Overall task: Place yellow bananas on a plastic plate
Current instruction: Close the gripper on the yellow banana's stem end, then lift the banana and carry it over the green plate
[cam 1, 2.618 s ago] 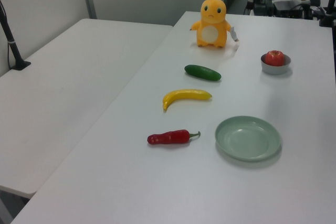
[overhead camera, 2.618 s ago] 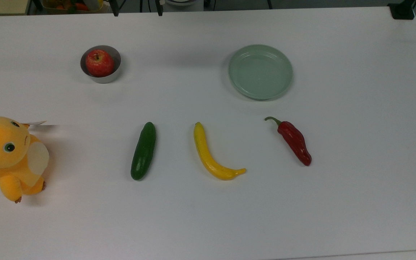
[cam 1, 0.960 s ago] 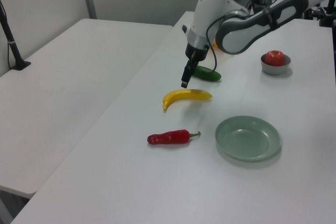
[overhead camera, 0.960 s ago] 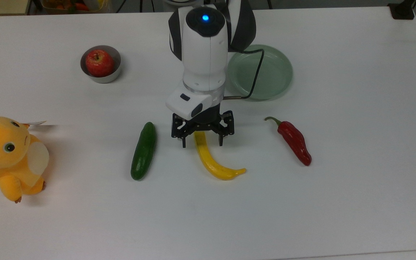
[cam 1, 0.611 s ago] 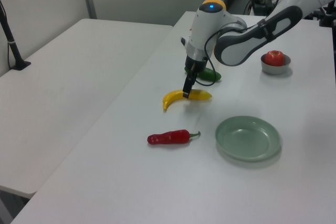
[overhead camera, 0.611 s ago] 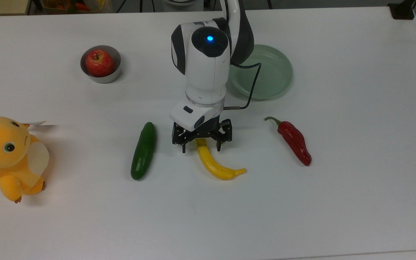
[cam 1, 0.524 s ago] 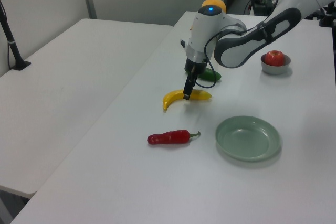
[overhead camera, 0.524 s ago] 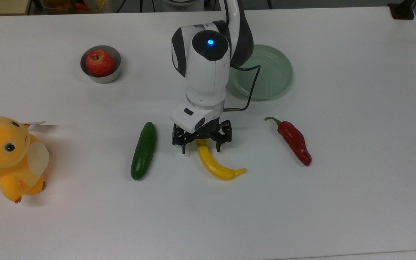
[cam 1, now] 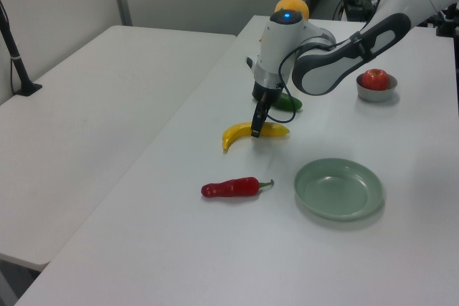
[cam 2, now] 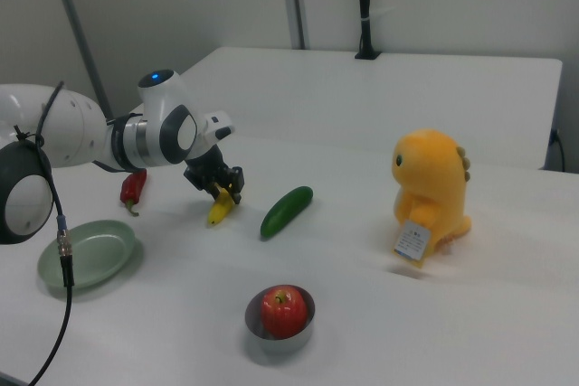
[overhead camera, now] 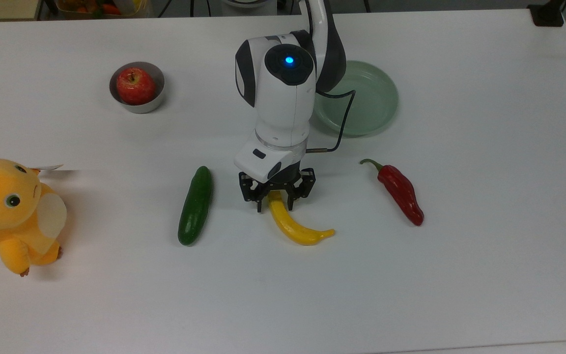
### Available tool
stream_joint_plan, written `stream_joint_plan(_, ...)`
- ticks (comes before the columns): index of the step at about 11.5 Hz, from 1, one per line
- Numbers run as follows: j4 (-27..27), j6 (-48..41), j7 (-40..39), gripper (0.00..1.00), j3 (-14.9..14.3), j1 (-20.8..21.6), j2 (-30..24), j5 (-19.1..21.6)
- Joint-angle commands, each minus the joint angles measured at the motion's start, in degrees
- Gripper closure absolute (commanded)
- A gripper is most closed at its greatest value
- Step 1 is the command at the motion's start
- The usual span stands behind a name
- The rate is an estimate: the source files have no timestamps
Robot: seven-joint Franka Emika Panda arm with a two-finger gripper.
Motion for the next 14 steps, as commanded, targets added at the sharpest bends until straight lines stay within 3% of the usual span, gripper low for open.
stream_joint_plan(1, 0.54, 0.89, 1.61, 0.83, -0.28, 0.83, 0.52, -1.92)
stream_joint_plan(4, 0.54, 0.45, 1.61, 0.88, -0.28, 0.83, -0.35, -2.36)
stream_joint_plan(10, -3.13, -12.35, 5.30, 0.87, 0.16, 1.79, -14.57, -0.96)
stream_joint_plan(14, -8.31, -26.24, 5.48, 0.87, 1.21, 3.72, -25.73, 6.41)
